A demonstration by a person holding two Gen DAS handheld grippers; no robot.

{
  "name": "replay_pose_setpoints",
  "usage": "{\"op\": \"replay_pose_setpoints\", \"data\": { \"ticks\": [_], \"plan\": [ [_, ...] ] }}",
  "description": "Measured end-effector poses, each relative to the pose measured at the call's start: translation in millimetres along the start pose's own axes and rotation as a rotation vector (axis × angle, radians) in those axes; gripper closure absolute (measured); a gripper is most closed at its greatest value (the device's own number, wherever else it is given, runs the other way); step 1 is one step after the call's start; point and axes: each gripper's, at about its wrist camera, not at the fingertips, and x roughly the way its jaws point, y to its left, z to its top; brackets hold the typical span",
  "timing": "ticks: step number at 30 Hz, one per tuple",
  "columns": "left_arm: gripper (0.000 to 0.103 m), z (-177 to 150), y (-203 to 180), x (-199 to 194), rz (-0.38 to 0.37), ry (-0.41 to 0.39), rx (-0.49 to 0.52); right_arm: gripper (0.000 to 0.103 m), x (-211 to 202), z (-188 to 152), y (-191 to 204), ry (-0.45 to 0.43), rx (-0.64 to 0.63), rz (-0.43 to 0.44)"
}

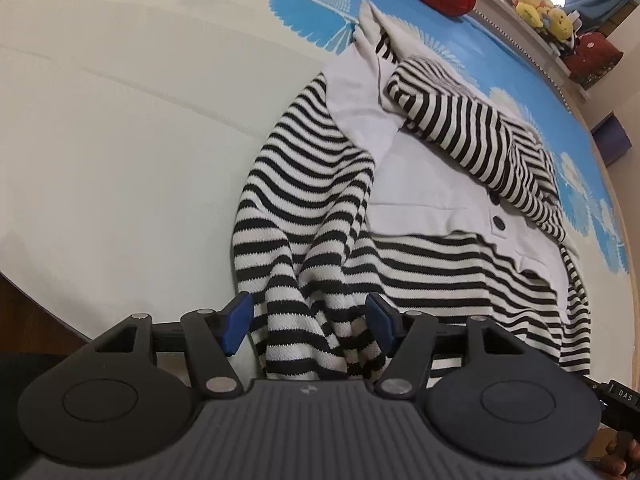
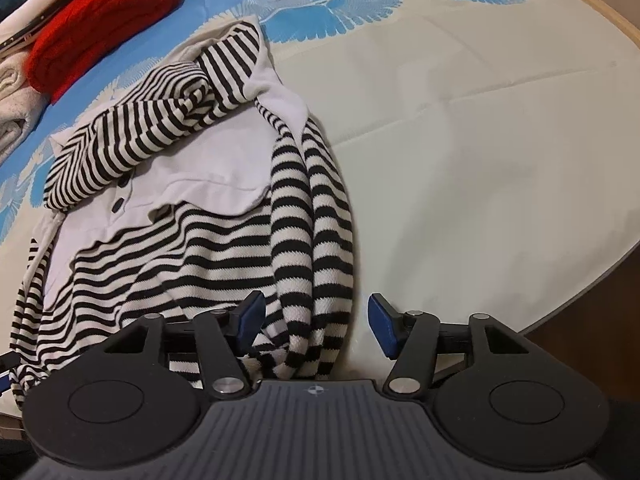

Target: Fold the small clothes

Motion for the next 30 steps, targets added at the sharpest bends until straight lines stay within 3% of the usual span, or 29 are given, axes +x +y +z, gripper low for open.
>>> {"op": "replay_pose_setpoints", "data": {
  "ticks": [6, 10, 11, 12, 13, 14, 16, 21, 23, 25, 27, 30],
  "plan": [
    [0.035, -5, 4, 17, 0.033, 0.043, -0.019, 0.044, 9, -3, -3, 0.030, 0.012, -0.022],
    [0.036, -8, 1, 19, 0.045, 0.026, 0.002, 0.044, 13, -7, -4, 0.041, 0.010, -0.024],
    [0.040, -9, 0, 19, 0.049, 0.024, 0.012, 0.045, 14, -7, -4, 0.042, 0.010, -0.024],
    [0.056, -10, -1, 18, 0.049, 0.021, 0.021, 0.045, 15, -8, -4, 0.043, 0.010, -0.022],
    [0.069, -11, -2, 18, 0.043, 0.018, 0.033, 0.051, 15, -8, -4, 0.044, 0.010, -0.018],
    [0.089, -11, -3, 16, 0.031, 0.015, 0.044, 0.069, 15, -9, -5, 0.044, 0.012, -0.004],
    [0.093, -11, -6, 8, 0.011, -0.021, 0.063, 0.095, 13, -10, -5, 0.042, 0.019, 0.050],
    [0.093, -9, -1, -25, -0.017, -0.132, 0.047, 0.098, -12, -7, -13, -0.027, 0.086, 0.109],
    [0.091, -9, 1, -20, -0.023, -0.094, 0.042, 0.097, -10, -8, -19, 0.004, 0.105, 0.087],
    [0.083, -11, 3, -5, -0.026, -0.006, 0.029, 0.097, 0, -12, -20, 0.059, 0.099, 0.040],
    [0.067, -11, 8, 3, -0.014, 0.033, -0.006, 0.094, 4, -12, -18, 0.069, 0.091, 0.022],
    [0.056, -9, 14, 2, -0.009, 0.025, -0.055, 0.076, 4, -12, -16, 0.065, 0.085, 0.011]
  ]
}}
